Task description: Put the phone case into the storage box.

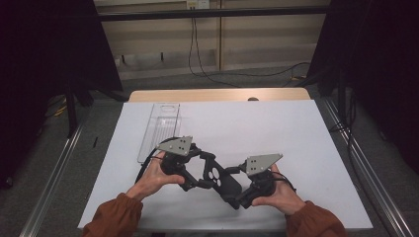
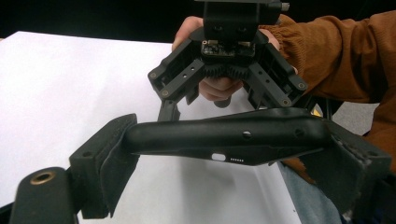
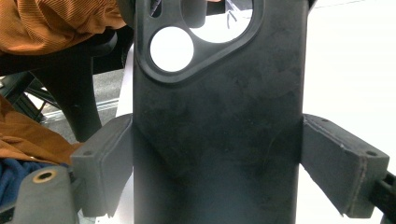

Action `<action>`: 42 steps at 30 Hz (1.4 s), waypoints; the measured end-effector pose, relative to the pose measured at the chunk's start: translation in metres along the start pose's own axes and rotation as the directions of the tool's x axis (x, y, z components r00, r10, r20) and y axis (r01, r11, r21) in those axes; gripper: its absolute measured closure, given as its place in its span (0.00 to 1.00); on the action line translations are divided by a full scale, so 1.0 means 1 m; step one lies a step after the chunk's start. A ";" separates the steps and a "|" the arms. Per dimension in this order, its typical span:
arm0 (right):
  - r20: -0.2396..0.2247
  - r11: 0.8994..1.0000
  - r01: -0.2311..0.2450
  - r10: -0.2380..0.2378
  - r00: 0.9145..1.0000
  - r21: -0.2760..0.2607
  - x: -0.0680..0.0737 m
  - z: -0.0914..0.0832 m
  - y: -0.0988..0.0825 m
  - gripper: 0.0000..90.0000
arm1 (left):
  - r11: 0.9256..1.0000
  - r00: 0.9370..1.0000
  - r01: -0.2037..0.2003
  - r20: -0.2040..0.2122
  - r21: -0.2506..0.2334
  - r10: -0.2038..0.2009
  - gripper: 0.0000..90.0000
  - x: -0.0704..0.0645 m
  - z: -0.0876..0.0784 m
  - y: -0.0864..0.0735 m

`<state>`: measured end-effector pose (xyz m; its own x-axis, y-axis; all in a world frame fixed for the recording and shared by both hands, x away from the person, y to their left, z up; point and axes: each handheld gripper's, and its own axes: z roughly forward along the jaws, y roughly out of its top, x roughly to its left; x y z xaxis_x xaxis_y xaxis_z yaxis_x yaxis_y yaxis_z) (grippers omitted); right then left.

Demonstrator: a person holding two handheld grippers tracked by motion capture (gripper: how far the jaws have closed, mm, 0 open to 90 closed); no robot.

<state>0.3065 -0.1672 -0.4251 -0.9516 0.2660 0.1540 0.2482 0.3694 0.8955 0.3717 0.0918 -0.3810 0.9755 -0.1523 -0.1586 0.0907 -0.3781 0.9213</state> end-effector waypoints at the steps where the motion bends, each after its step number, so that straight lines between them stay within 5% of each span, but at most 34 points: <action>1: 0.002 1.000 0.002 -0.002 1.000 -0.001 0.000 0.000 0.000 0.15 | 1.000 1.000 0.005 -0.003 -0.005 -0.005 0.16 -0.001 0.000 0.001; 13: 0.016 1.000 -0.018 0.019 1.000 -0.024 0.001 -0.001 0.001 0.10 | 1.000 1.000 0.000 -0.026 -0.006 0.000 0.16 -0.004 -0.001 0.007; 28: 0.093 0.994 -0.057 0.065 0.994 -0.088 0.000 -0.010 0.003 0.01 | 0.998 0.993 0.051 -0.101 -0.035 -0.055 0.16 -0.003 -0.015 0.011; 42: 0.201 0.983 -0.123 0.149 0.968 -0.138 -0.004 -0.027 -0.003 0.00 | 0.993 0.976 0.108 -0.186 -0.040 -0.114 0.16 0.000 -0.024 0.010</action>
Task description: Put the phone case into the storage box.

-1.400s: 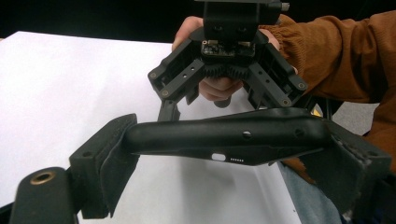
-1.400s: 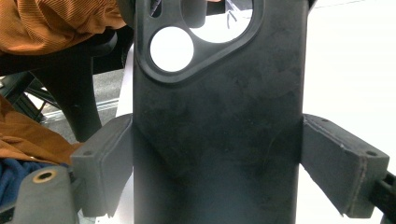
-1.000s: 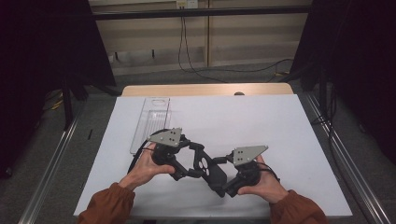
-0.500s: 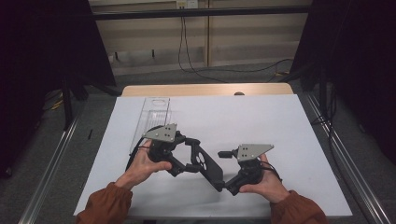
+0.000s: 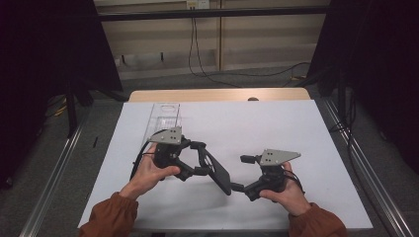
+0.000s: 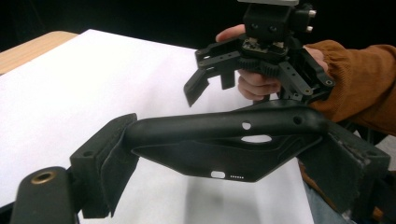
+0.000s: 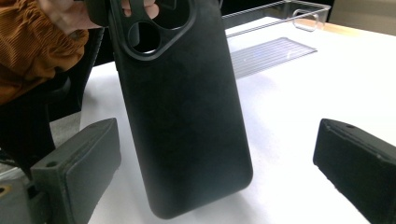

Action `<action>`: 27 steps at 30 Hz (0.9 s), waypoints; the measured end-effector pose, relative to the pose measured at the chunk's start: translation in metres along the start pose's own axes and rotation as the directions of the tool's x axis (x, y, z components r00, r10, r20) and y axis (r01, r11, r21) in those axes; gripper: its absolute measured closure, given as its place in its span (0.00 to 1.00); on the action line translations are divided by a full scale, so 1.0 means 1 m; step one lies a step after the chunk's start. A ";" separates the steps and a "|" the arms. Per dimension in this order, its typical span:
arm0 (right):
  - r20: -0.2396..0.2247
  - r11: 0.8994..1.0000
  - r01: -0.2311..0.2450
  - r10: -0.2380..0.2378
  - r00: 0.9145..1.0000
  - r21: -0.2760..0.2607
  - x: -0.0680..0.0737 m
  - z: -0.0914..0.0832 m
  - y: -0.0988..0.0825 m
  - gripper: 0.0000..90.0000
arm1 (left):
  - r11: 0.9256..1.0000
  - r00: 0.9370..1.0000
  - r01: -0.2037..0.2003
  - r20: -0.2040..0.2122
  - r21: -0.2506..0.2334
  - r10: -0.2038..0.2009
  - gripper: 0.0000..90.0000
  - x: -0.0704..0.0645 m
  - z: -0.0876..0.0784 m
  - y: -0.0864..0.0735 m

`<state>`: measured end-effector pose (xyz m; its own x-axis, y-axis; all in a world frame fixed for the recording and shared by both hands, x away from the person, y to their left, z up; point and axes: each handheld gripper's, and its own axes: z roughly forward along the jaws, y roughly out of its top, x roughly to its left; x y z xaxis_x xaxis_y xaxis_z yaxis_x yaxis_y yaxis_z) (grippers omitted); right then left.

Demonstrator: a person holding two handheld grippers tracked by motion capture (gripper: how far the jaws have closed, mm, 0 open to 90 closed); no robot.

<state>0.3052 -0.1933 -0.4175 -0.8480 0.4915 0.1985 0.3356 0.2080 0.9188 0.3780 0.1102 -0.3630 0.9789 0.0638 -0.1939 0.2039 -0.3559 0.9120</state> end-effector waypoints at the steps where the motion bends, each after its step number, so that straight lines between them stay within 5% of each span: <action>1: 0.009 1.000 -0.001 0.001 1.000 -0.001 0.000 -0.001 0.000 0.00 | 1.000 1.000 0.003 -0.006 -0.003 -0.003 0.16 0.000 -0.001 0.000; 9: 0.073 1.000 -0.001 0.001 0.997 -0.011 -0.001 -0.013 -0.005 0.00 | 1.000 0.998 0.025 -0.053 -0.002 -0.025 0.16 0.001 -0.008 0.001; 15: 0.171 0.999 -0.028 0.034 0.985 -0.038 -0.003 -0.026 -0.012 0.00 | 0.999 0.994 0.043 -0.100 -0.004 -0.043 0.16 0.002 -0.012 0.002; 27: 0.362 0.994 -0.047 0.079 0.929 -0.094 -0.005 -0.052 -0.026 0.00 | 0.996 0.980 0.081 -0.182 -0.027 -0.085 0.16 0.003 -0.025 0.004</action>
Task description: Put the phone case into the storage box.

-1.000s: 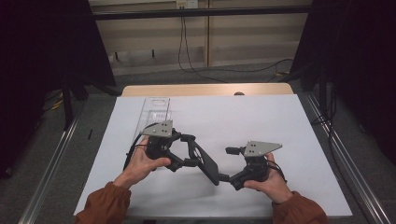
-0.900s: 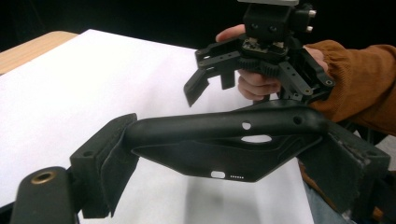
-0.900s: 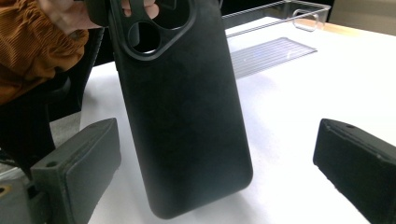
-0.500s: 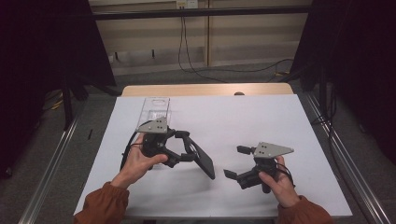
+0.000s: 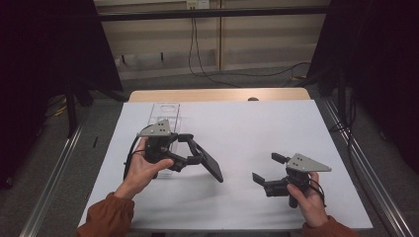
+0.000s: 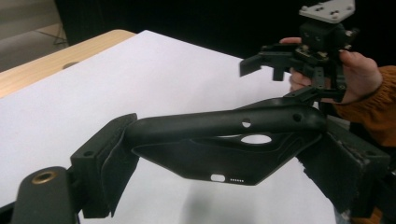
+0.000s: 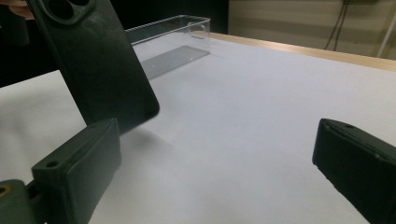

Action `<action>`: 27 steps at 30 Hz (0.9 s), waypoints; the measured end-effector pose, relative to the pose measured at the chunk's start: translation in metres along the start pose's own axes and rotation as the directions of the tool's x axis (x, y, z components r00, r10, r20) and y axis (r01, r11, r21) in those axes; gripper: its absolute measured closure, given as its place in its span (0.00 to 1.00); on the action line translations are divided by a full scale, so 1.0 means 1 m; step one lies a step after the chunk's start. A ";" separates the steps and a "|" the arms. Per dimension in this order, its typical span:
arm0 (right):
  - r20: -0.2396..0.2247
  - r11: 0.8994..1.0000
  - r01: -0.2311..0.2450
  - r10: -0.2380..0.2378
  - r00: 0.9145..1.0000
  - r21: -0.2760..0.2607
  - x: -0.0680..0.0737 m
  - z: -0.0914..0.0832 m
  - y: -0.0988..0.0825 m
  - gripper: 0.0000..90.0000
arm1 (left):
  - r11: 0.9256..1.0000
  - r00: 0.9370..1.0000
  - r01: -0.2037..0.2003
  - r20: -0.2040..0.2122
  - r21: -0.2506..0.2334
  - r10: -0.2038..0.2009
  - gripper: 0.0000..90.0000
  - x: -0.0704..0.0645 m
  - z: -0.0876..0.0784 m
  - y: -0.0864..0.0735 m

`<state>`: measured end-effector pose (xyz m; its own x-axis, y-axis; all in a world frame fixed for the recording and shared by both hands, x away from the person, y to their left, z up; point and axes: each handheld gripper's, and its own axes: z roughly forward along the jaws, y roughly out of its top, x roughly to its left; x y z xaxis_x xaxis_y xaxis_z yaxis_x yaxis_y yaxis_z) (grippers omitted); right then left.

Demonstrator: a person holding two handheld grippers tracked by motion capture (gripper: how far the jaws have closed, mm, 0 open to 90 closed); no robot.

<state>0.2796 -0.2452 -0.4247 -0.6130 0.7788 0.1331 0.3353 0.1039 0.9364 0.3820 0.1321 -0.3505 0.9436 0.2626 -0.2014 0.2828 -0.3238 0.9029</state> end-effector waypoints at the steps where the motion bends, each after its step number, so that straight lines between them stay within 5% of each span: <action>1: 0.017 1.000 0.000 0.000 1.000 -0.003 -0.001 -0.002 -0.001 0.00 | 1.000 1.000 0.006 -0.010 -0.005 -0.006 0.16 0.001 -0.001 0.000; 15: 0.136 0.999 -0.017 0.021 0.990 -0.028 -0.002 -0.032 -0.014 0.00 | 0.998 0.993 0.060 -0.100 -0.026 -0.062 0.16 0.008 -0.018 0.006; 27: 0.224 0.999 -0.022 0.032 0.974 -0.050 -0.008 -0.043 -0.021 0.00 | 0.995 0.974 0.099 -0.201 -0.031 -0.103 0.16 0.019 -0.027 0.018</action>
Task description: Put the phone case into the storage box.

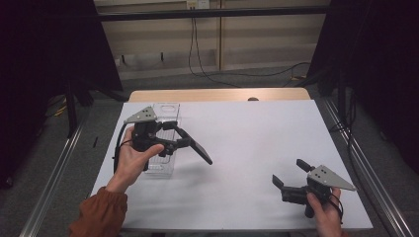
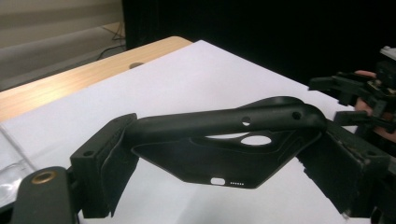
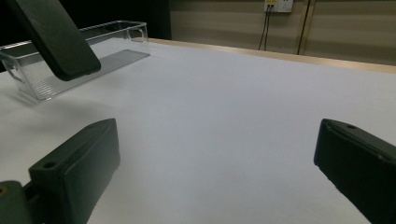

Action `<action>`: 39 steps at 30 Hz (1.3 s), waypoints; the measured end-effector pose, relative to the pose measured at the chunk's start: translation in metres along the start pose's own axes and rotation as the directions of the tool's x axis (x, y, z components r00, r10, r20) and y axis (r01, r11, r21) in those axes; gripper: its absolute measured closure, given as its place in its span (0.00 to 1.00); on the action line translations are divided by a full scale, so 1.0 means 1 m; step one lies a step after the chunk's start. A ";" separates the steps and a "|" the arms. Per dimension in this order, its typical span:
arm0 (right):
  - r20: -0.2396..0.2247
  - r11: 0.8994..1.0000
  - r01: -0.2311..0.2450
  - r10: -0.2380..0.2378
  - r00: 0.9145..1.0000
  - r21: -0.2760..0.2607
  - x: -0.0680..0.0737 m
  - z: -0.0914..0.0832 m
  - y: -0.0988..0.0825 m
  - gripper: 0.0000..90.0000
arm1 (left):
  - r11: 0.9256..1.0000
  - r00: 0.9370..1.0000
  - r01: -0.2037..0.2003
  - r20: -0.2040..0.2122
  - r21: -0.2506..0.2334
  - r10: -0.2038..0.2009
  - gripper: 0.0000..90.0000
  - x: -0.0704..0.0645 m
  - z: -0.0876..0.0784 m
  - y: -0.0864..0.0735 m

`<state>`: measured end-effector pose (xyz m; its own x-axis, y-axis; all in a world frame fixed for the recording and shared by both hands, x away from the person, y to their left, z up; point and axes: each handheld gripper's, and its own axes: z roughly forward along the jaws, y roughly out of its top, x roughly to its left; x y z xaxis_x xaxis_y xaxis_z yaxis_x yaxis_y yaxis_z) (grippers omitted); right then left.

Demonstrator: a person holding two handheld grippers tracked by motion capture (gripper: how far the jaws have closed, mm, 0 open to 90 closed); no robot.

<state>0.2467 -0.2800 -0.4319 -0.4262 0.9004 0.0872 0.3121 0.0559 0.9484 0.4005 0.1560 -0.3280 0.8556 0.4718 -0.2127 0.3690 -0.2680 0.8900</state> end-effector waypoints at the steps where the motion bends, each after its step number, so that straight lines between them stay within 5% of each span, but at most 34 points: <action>1: 0.000 1.000 0.000 0.000 1.000 -0.002 -0.001 0.000 0.000 0.00 | 1.000 1.000 0.002 -0.008 -0.001 -0.002 0.16 0.002 0.000 0.002; 10: 0.021 1.000 0.010 -0.009 1.000 -0.010 -0.003 -0.001 0.000 0.00 | 1.000 0.996 0.006 -0.085 -0.006 -0.007 0.16 0.010 -0.014 0.023; 17: 0.028 1.000 0.007 -0.007 1.000 -0.012 -0.004 -0.002 0.001 0.00 | 1.000 0.986 0.015 -0.167 -0.007 -0.016 0.16 0.021 -0.029 0.035; 28: 0.030 1.000 0.012 -0.011 0.999 -0.016 -0.004 -0.002 0.001 0.00 | 0.999 0.959 0.052 -0.278 -0.017 -0.054 0.16 0.042 -0.047 0.044; 39: 0.021 1.000 0.018 -0.018 1.000 -0.011 -0.004 0.000 0.000 0.00 | 0.996 0.911 0.089 -0.403 -0.010 -0.086 0.16 0.063 -0.045 0.055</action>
<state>0.2481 -0.2835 -0.4321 -0.4141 0.9080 0.0640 0.2946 0.0671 0.9533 0.4582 0.2085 -0.2744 0.6018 0.7914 -0.1075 0.4404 -0.2165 0.8713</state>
